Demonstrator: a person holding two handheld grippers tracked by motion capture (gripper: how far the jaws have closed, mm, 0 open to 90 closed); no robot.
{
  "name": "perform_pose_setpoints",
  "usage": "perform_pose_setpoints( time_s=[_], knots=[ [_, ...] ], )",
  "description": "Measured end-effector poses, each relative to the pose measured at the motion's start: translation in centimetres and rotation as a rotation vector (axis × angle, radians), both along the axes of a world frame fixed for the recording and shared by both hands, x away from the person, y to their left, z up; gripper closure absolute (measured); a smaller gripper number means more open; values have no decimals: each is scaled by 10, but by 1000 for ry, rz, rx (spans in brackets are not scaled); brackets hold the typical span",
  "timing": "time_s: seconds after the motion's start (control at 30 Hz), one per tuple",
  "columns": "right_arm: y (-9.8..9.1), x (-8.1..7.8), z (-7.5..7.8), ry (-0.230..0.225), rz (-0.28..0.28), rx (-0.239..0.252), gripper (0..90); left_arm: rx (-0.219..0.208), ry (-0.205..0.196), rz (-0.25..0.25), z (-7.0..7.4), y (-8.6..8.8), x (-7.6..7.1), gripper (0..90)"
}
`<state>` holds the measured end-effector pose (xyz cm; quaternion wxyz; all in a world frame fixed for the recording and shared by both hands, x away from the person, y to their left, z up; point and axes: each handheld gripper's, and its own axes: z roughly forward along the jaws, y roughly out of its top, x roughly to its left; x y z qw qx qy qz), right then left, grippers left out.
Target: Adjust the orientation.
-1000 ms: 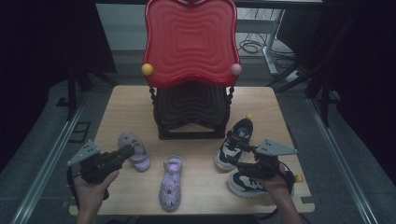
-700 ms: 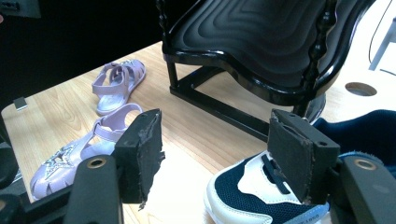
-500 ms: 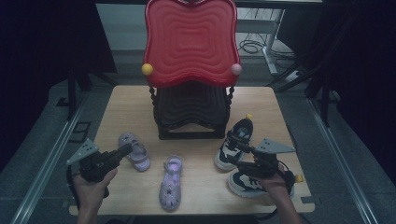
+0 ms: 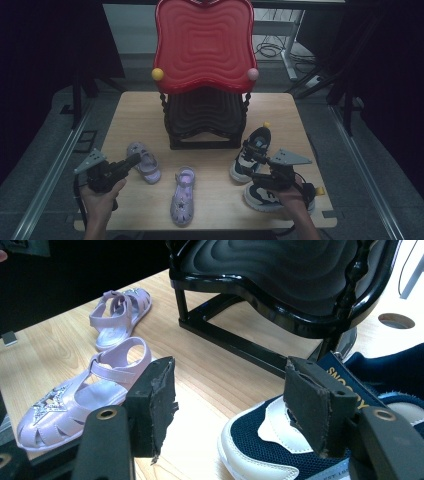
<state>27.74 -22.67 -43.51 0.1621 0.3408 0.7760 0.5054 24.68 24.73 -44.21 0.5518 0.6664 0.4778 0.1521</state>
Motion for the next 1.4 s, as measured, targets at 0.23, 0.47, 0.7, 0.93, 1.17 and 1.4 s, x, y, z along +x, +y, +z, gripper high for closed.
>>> perform_pose_setpoints(
  time_s=[0.23,0.47,0.7,0.93,1.17,1.4],
  knots=[
    [6,-1,-3,3,12,-24,377,77,71,-41,-21,-22,13,894],
    [9,1,-8,13,15,-39,376,128,118,-50,-37,-36,22,892],
    [13,0,-9,17,24,-49,374,176,159,-40,-52,-47,32,891],
    [17,0,-13,23,30,-57,374,237,186,-1,-64,-55,41,891],
    [17,0,-13,23,29,-57,373,219,183,11,-62,-52,43,888],
    [15,0,-12,24,24,-50,373,202,171,34,-54,-41,44,888]
  ],
)
